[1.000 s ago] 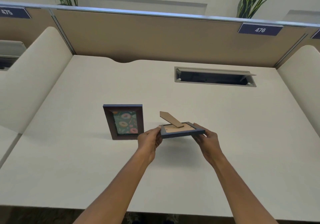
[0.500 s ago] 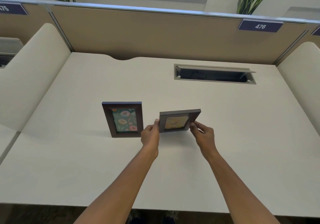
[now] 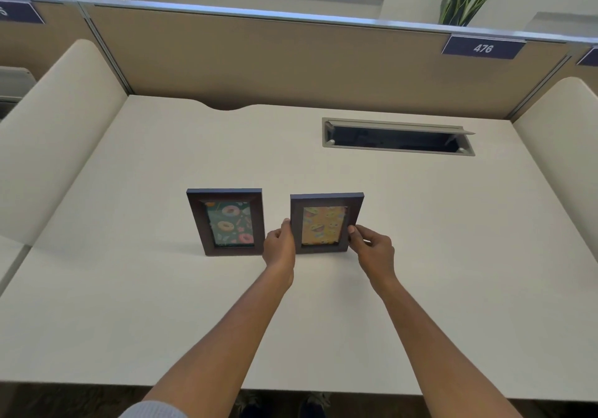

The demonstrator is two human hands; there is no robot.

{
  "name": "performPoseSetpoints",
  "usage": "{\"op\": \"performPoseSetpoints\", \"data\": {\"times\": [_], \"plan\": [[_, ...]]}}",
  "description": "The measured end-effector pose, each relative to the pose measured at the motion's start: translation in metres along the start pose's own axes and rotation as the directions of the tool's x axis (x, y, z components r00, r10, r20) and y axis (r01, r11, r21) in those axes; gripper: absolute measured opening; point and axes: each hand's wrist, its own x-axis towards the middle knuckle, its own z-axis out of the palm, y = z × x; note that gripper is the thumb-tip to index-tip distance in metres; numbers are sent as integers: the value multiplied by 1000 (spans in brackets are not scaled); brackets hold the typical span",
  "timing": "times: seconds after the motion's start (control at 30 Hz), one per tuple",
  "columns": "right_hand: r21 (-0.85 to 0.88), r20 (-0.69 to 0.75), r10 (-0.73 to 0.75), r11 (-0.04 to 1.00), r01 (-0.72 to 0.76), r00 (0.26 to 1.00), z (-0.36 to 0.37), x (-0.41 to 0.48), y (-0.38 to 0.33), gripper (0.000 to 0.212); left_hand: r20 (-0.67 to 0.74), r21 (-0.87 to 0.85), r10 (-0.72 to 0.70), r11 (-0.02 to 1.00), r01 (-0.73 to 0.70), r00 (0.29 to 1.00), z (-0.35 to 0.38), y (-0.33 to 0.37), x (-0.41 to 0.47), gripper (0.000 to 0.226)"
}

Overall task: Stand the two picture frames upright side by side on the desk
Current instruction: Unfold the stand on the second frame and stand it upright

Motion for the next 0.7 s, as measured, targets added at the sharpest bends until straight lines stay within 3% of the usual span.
{"op": "performPoseSetpoints", "data": {"times": [0.27, 0.7], "plan": [[-15, 11, -19, 1000, 19, 1000, 1, -2, -1, 11, 124, -30, -57, 998, 61, 991, 3, -7, 15, 38], [-35, 4, -24, 999, 24, 1000, 5, -2, 0, 11, 244, -220, -22, 972, 78, 970, 2, -6, 26, 41]]}}
